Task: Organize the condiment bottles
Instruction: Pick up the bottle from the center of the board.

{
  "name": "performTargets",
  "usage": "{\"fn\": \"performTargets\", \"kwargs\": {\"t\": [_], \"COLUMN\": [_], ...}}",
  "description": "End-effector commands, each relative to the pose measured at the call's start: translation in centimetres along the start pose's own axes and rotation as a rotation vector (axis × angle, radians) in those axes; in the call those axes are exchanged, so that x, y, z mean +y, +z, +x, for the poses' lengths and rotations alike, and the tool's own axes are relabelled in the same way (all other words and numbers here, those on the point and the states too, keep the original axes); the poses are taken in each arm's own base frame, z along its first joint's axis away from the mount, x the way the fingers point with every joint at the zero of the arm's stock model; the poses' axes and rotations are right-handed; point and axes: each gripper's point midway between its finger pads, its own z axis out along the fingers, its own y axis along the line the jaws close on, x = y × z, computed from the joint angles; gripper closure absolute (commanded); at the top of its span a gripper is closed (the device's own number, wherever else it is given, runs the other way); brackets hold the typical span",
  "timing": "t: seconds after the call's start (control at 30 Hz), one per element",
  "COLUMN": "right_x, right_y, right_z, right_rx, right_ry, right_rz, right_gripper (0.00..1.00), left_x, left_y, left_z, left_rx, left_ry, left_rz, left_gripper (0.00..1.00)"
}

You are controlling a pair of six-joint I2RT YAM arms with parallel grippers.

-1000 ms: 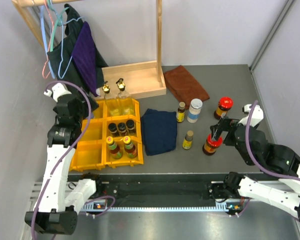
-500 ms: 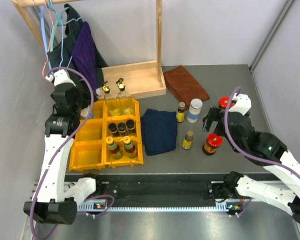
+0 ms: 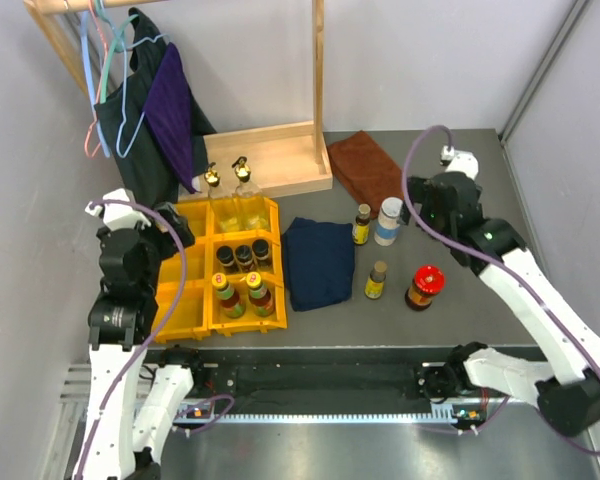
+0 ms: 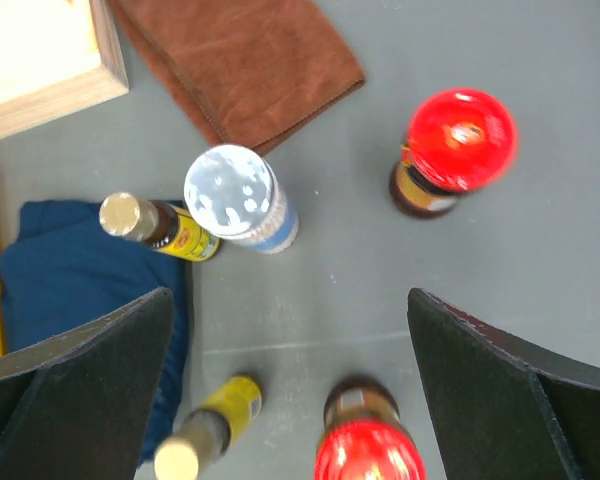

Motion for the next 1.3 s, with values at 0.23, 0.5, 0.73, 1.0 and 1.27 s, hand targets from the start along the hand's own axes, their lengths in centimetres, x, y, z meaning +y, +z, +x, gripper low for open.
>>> {"fn": "performTargets", "kwargs": {"t": [0.23, 0.5, 0.73, 1.0, 1.27], "right_x": [6.1, 5.9, 4.9, 4.3, 4.0], "right_y": [7.1, 10.2, 12.1, 13.1, 13.0], "right_z": [-3.4, -0.7, 2.6, 5.2, 5.6], "right_rx": [0.009, 0.089, 0.17, 0.241, 0.243], "right_ry": [-0.081, -0.084, -0.075, -0.066, -0.045], "right_rz": [-0.138, -0.075, -0.035, -0.001, 0.006], "right_gripper": [0.01, 0.02, 0.07, 0.13, 0.41], "left_x": [2.5, 2.8, 3.2, 3.8, 4.0], "left_y": [-0.9, -1.5, -2.3, -2.9, -2.6], "left_z": [0.7, 1.7, 2.5, 2.0, 3.1], "left_rx": [-0.101, -0.083, -0.092, -0.126, -0.115], "left_ry": [-0.019, -0.058, -0.104, -0.105, -0.109], "left_rz": [-0.08, -0.087, -0.089, -0.115, -0.116], "left_gripper": [0.01, 0.01, 0.01, 0.01, 0.01]}}
